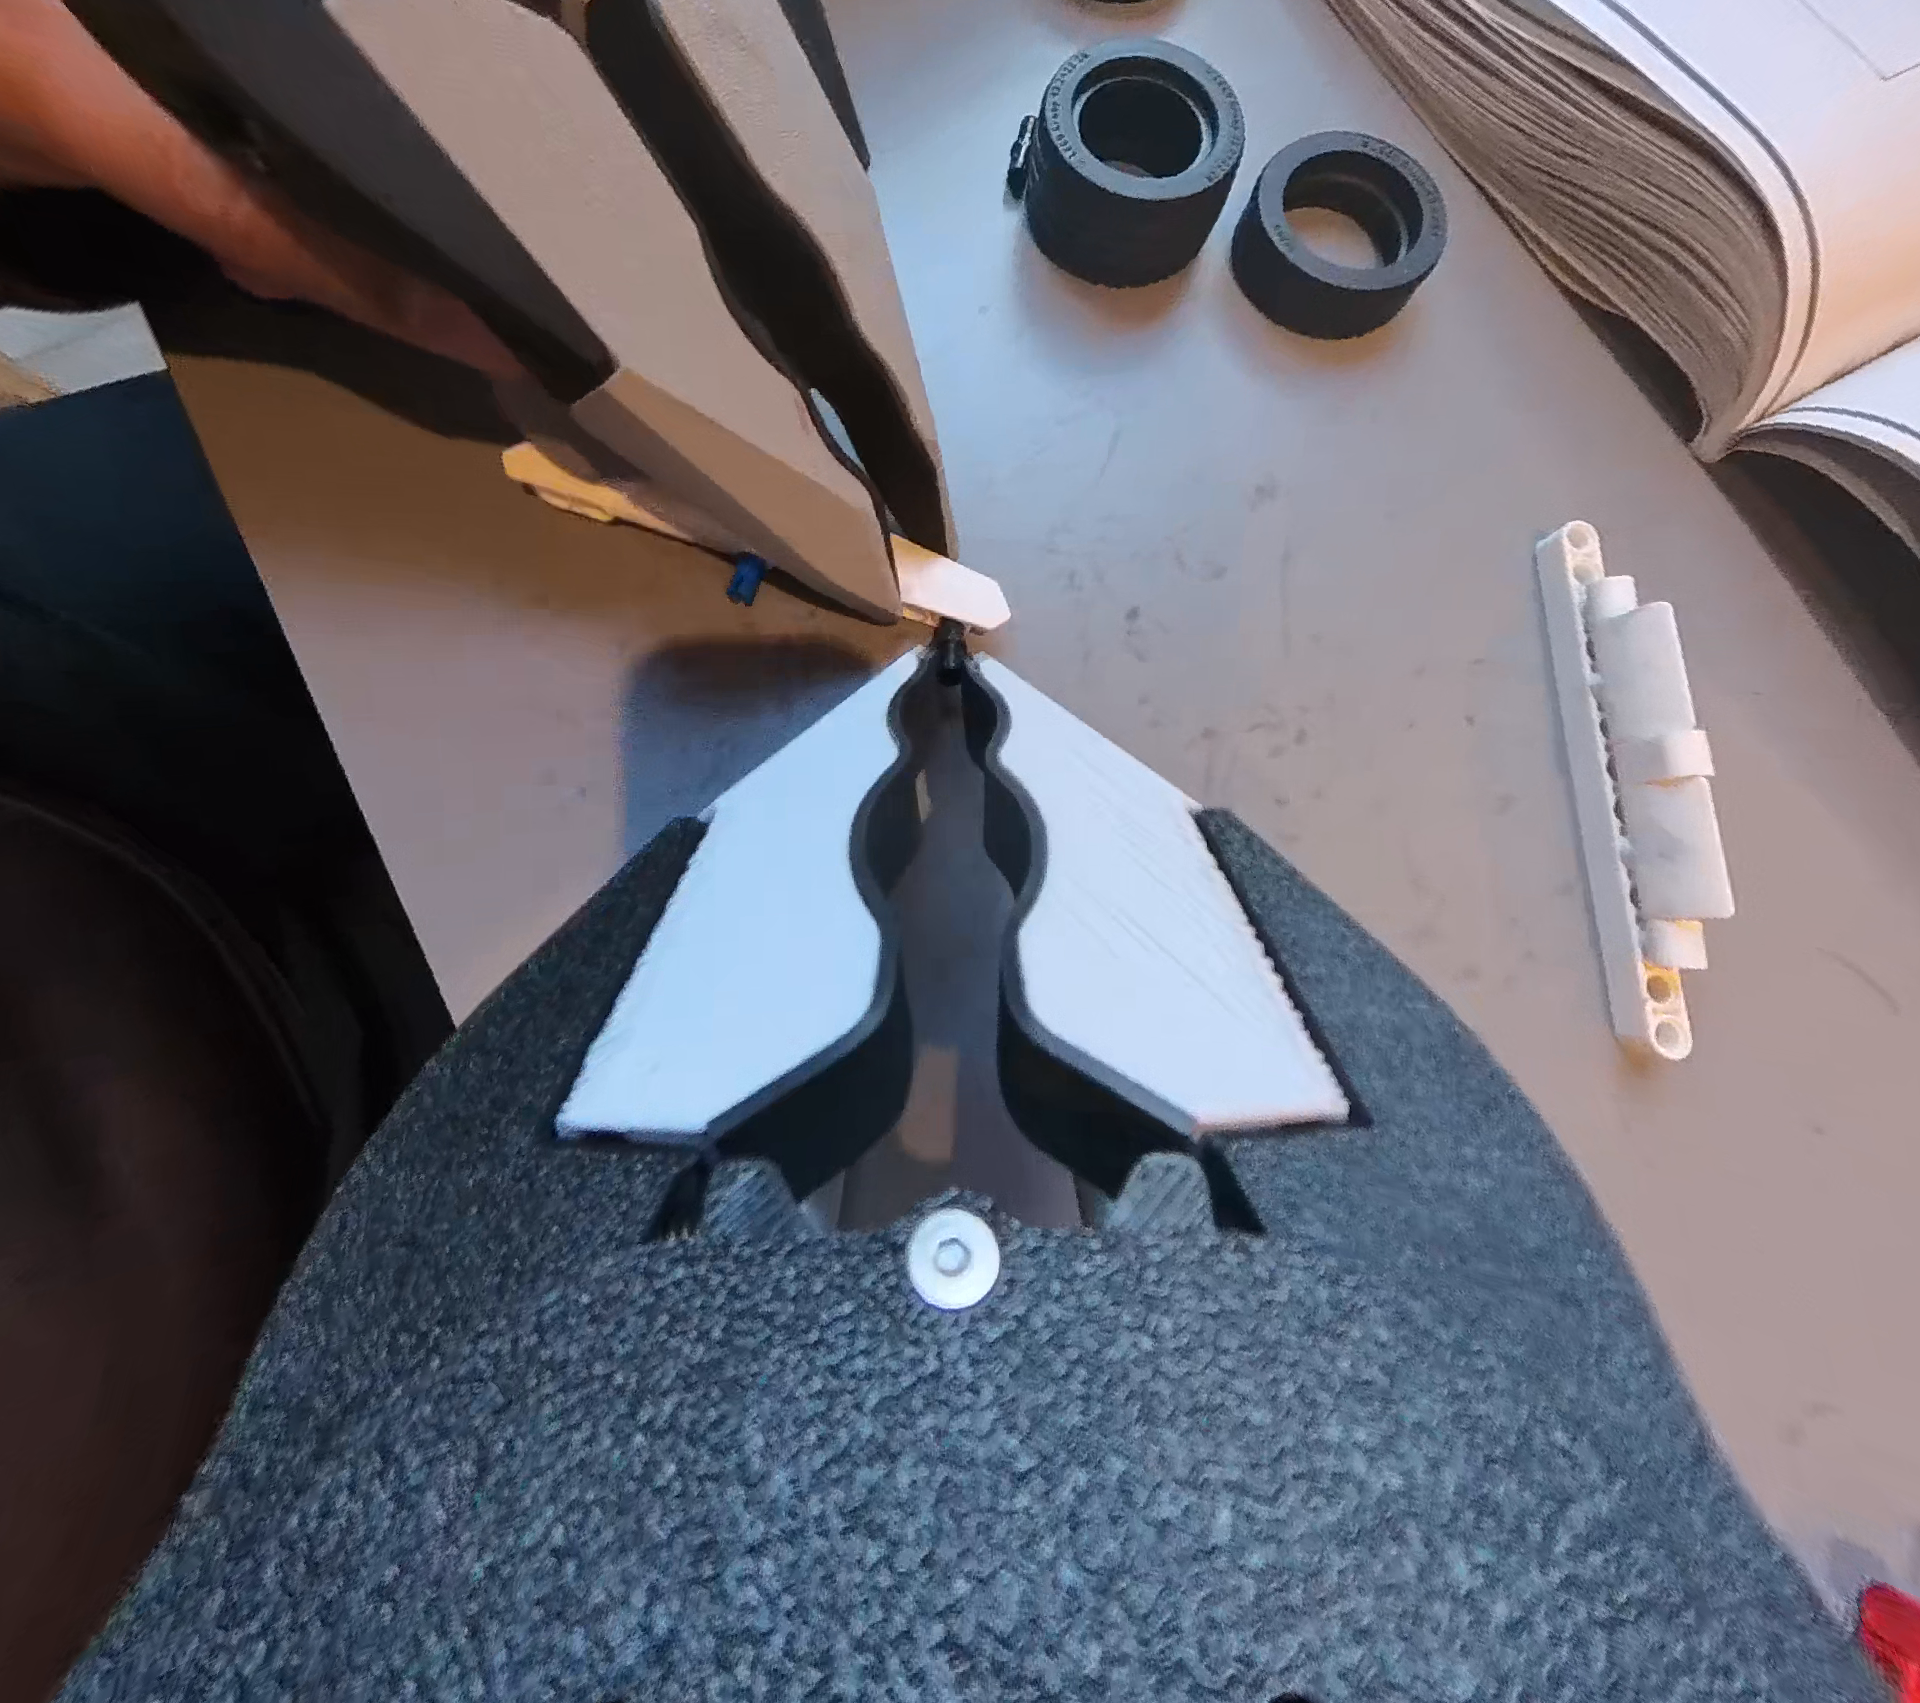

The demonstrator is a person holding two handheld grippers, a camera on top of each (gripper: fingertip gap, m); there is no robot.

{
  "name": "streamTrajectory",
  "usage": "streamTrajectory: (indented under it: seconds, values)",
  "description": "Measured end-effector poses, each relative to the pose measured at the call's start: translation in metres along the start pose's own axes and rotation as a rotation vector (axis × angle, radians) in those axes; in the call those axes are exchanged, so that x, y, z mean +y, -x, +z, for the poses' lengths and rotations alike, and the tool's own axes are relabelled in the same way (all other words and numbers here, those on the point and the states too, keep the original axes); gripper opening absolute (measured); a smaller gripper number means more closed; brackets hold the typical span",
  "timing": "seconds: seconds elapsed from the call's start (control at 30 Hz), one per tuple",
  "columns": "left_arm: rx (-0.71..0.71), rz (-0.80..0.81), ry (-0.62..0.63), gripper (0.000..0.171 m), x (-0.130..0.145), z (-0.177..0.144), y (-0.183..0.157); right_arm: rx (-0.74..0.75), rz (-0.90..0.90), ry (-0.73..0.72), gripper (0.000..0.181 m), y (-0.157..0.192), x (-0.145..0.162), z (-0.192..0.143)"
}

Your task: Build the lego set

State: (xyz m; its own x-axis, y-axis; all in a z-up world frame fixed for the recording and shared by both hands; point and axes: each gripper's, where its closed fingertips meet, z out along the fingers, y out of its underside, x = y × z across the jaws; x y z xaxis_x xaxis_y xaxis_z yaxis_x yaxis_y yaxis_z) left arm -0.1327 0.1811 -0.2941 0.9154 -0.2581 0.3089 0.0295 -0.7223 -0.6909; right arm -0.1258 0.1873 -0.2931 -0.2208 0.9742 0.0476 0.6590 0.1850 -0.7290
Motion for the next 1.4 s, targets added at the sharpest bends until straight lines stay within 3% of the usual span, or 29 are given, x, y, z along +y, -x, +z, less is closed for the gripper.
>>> streamTrajectory:
  seconds: [0.3, 0.53, 1.13, 1.4]
  values:
    - [0.040, -0.082, -0.008, 0.010, -0.001, -0.001, 0.002, 0.011, 0.004, 0.026, 0.004, 0.001, 0.002, 0.004]
    - [-0.004, -0.051, -0.014, 0.010, 0.000, -0.001, 0.003, 0.062, -0.056, 0.034, 0.004, 0.001, 0.000, 0.005]
    - [0.044, -0.114, -0.013, 0.009, -0.001, -0.002, 0.008, 0.111, -0.117, 0.021, 0.003, -0.002, -0.005, 0.010]
    - [0.067, -0.176, -0.020, 0.008, -0.004, -0.002, 0.012, 0.077, -0.070, 0.010, 0.005, -0.005, -0.006, 0.011]
